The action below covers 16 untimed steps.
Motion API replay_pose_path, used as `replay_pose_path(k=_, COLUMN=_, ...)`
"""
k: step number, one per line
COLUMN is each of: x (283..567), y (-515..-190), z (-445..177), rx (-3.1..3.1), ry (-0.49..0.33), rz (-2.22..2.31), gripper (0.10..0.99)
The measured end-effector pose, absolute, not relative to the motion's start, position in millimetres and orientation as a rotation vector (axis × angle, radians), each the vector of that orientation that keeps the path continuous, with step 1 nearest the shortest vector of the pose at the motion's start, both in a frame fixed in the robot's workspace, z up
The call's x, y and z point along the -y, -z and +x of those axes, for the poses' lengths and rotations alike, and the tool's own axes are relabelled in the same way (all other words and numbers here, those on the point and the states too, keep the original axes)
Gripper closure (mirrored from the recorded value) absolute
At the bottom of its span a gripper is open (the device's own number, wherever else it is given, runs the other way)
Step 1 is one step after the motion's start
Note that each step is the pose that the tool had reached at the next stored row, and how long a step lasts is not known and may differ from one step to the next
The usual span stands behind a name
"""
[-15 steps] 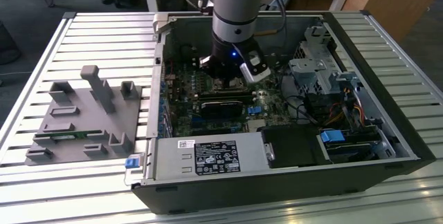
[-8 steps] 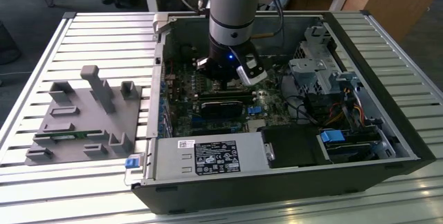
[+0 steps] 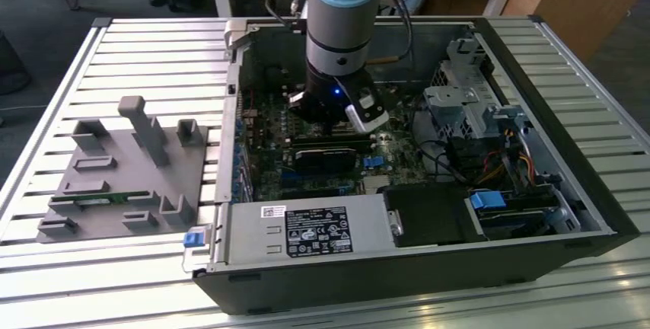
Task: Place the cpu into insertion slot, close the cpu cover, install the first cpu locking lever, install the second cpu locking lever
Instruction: 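Install the second cpu locking lever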
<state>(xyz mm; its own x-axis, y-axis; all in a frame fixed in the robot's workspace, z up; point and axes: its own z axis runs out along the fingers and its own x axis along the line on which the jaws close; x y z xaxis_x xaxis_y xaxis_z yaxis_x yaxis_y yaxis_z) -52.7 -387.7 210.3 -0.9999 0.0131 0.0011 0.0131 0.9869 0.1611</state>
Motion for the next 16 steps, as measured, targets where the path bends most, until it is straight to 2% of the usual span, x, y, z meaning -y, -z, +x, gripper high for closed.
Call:
replay_pose_path(k=7, x=393, y=-210, z=-59, rx=-3.125, ry=-0.324, rz=0.02, gripper=0.969)
replay_pose_path(k=16, x=401, y=-210, z=-63, rx=-3.123, ry=-0.347, rz=0.02, gripper=0.969)
